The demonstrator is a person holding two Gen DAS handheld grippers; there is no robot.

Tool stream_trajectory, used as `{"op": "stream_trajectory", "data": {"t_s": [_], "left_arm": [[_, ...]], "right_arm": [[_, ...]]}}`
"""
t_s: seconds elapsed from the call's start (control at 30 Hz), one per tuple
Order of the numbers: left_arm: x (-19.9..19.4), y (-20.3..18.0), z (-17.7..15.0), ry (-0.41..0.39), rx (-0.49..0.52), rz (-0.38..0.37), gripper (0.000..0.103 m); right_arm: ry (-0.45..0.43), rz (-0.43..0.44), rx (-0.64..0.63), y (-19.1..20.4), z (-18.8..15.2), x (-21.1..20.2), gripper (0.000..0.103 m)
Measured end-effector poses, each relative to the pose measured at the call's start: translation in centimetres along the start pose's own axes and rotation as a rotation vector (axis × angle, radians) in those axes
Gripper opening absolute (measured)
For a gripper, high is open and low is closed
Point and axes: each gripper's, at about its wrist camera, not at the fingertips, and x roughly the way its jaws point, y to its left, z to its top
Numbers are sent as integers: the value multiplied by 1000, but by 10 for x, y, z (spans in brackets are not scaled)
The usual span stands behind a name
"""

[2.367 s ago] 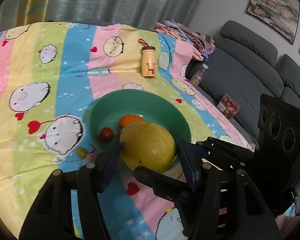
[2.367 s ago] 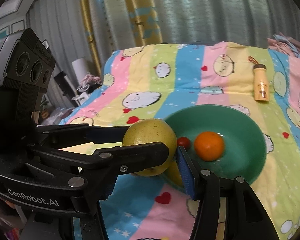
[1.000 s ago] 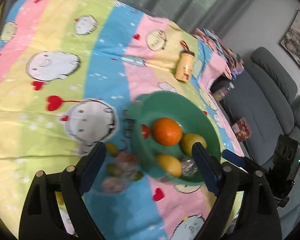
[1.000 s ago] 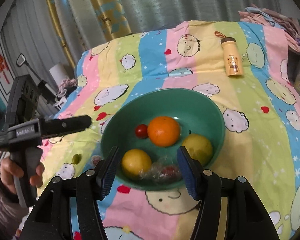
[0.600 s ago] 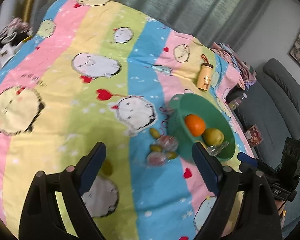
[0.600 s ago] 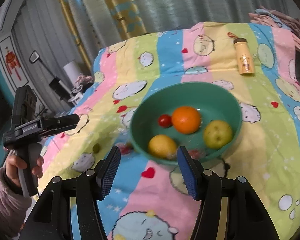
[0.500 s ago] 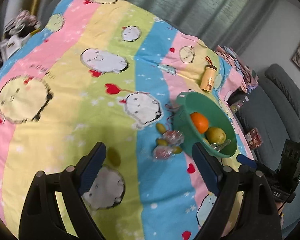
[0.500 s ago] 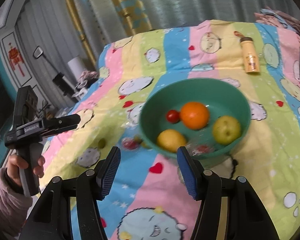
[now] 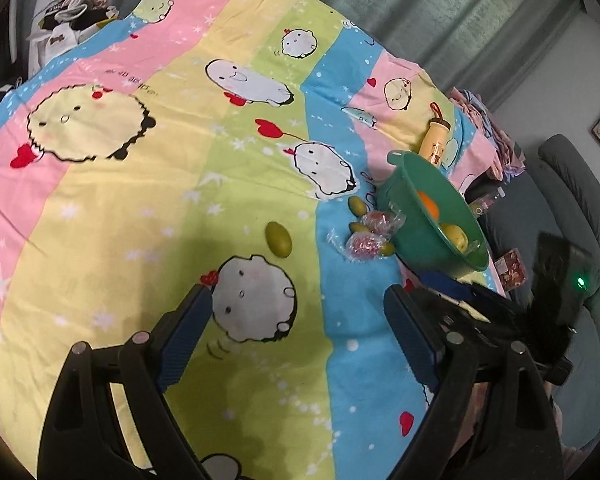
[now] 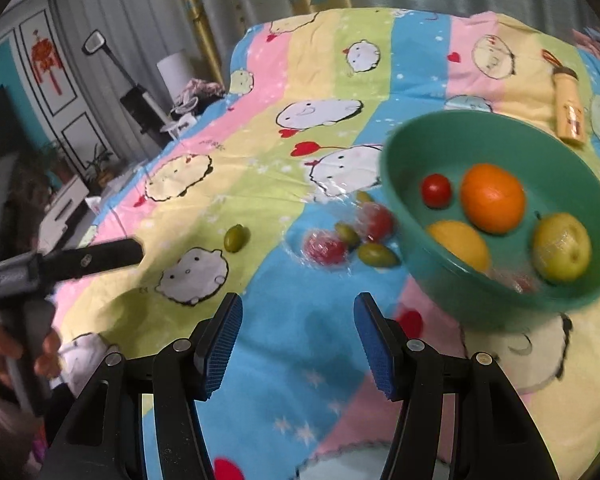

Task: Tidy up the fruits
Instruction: 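Move the right gripper to a plastic-wrapped red fruit and close on it, then lift the wrapped red fruit with the right gripper while the left tool approaches another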

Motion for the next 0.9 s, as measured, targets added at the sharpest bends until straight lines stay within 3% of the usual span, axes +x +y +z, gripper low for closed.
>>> {"op": "stream_trajectory", "data": {"t_s": [0.3, 0.47, 0.6, 0.8, 0.9], "left_arm": [[-2, 8, -2, 1, -6, -43, 88], [0, 14, -3, 4, -19, -55, 88], [2, 18, -5, 13, -34, -58, 88], [2, 17, -7, 21, -18, -50, 88], [3, 14, -8, 21, -10, -52, 88]], "right_arm": [[17, -100, -71, 9, 23, 42, 57], [58, -157, -60, 5, 26, 60, 45], [80, -173, -51, 3, 26, 69, 41], [35, -118, 27, -8, 22, 56, 36], [5, -20, 57, -9, 16, 37, 36]]}}
